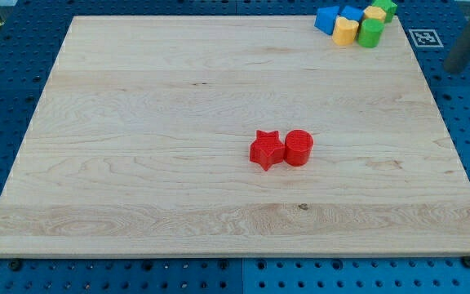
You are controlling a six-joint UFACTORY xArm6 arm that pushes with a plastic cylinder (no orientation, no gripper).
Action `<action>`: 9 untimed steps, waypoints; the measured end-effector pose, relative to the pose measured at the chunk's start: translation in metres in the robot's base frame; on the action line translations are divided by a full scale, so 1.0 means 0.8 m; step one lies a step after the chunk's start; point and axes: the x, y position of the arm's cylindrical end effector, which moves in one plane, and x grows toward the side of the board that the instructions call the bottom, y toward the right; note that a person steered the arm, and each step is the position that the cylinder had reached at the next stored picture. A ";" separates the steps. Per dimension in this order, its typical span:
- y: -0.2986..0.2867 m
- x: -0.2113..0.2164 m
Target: Place your hand at the top center
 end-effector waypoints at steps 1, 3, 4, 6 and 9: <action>0.000 -0.041; -0.001 -0.145; -0.002 -0.146; 0.000 -0.123; -0.182 0.101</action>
